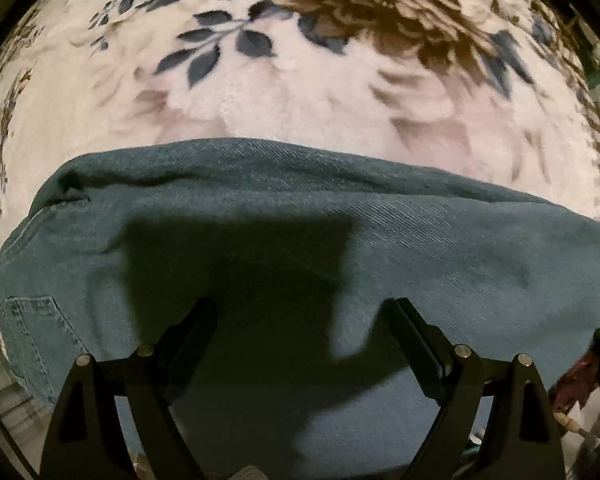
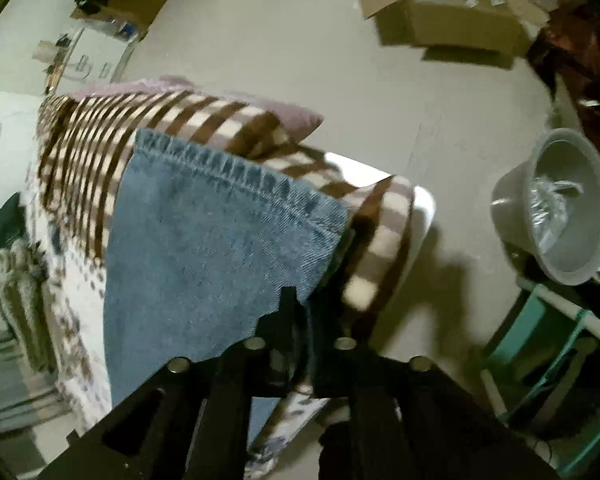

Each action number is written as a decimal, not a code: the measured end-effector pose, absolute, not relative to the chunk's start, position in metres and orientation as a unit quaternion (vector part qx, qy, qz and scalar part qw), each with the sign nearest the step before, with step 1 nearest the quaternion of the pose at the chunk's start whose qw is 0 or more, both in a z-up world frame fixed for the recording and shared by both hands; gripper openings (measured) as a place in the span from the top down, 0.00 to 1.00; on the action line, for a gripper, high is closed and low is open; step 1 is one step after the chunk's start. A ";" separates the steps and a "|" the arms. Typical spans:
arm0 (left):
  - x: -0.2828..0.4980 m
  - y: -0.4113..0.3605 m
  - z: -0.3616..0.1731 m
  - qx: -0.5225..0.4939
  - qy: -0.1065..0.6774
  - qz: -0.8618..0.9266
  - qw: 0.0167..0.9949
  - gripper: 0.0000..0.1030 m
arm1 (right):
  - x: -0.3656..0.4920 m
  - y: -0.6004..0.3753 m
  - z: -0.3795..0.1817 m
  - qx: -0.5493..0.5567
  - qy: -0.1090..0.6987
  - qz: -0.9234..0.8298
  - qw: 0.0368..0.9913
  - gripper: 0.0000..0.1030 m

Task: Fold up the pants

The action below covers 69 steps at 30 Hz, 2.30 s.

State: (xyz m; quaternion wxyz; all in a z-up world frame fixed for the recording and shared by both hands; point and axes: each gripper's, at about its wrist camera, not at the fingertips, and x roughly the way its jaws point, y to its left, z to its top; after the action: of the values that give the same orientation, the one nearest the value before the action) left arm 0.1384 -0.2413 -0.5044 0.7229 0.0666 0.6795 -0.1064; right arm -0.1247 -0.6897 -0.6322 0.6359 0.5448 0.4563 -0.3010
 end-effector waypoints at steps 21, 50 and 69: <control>0.093 -0.240 -0.539 0.045 0.674 -0.116 0.728 0.00 | -0.125 -0.702 -0.672 0.673 0.240 -0.075 0.696 0.41; 0.084 -0.242 -0.547 0.039 0.643 -0.093 0.759 0.00 | -0.040 -0.678 -0.683 0.644 0.235 -0.089 0.722 0.81; 0.059 -0.109 -0.440 -0.111 0.613 -0.064 0.780 0.00 | 0.000 -0.514 -0.484 0.518 0.293 -0.029 0.803 0.86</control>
State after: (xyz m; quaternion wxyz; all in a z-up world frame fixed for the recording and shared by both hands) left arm 0.0589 -0.1086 -0.4396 0.7798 -0.1109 0.6127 -0.0645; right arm -0.0002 -0.5144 -0.4844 0.8030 0.5183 0.2928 -0.0293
